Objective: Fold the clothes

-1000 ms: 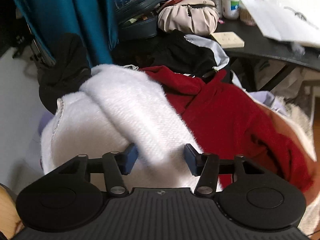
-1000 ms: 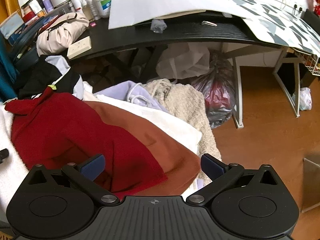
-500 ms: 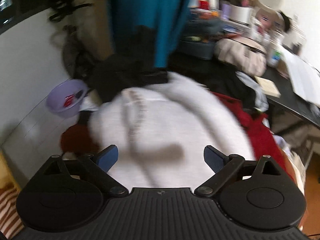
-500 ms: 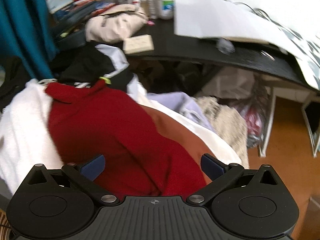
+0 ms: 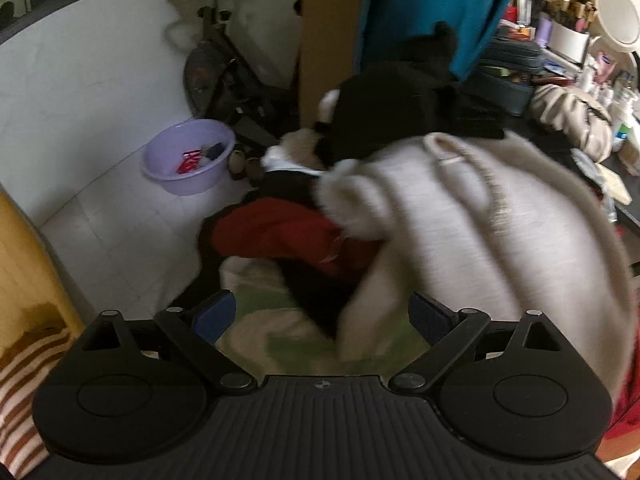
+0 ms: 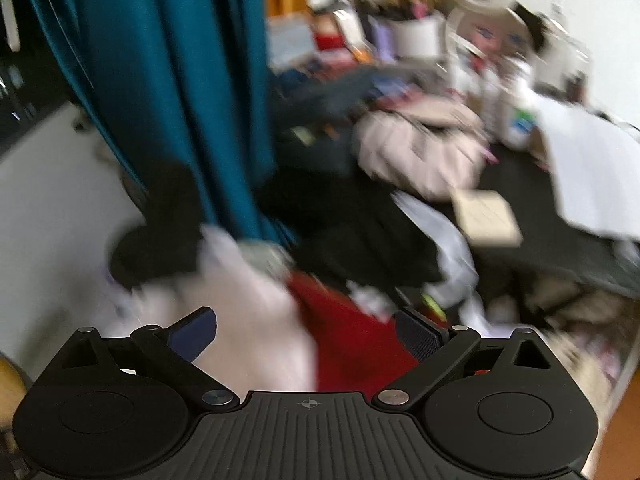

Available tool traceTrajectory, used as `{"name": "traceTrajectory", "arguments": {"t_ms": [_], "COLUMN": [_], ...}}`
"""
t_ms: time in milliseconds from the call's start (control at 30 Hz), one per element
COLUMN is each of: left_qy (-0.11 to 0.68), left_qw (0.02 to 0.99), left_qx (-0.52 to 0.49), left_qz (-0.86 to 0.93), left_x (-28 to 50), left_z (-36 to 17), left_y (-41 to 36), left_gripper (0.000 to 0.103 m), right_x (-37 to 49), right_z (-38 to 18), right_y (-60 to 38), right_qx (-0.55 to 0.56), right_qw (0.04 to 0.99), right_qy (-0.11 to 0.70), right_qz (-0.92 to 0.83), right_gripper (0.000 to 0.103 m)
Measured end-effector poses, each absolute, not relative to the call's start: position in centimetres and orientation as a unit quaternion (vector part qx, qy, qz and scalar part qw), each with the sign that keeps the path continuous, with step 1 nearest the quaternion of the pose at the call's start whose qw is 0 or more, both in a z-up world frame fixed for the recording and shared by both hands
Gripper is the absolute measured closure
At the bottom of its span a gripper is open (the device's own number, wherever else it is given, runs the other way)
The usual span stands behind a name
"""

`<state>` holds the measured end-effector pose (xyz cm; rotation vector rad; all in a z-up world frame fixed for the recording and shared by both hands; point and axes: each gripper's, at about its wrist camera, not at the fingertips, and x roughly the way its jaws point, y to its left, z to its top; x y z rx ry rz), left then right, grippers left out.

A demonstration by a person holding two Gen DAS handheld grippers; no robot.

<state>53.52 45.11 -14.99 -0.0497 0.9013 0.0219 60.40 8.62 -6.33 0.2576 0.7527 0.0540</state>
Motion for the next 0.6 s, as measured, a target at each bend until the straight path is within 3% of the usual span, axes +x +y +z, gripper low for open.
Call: {"name": "traceTrajectory", "arguments": {"t_ms": [267, 600], "left_qy": [0.434, 0.461], "left_qw": [0.898, 0.875], "left_qx": [-0.049, -0.107], "left_qz": [0.055, 0.097], "left_x": [52.8, 48.8], "left_z": [-16.0, -17.9], "left_y": [50.8, 54.9], "left_gripper": [0.007, 0.007], "right_x": [73.5, 83.0], "right_z": [-7.0, -12.3], "right_y": [15.8, 23.3], "right_qx": [0.200, 0.166], "right_qw": [0.927, 0.914], "right_qy": [0.314, 0.370], "right_qz": [0.051, 0.015], "right_gripper": [0.005, 0.009]}}
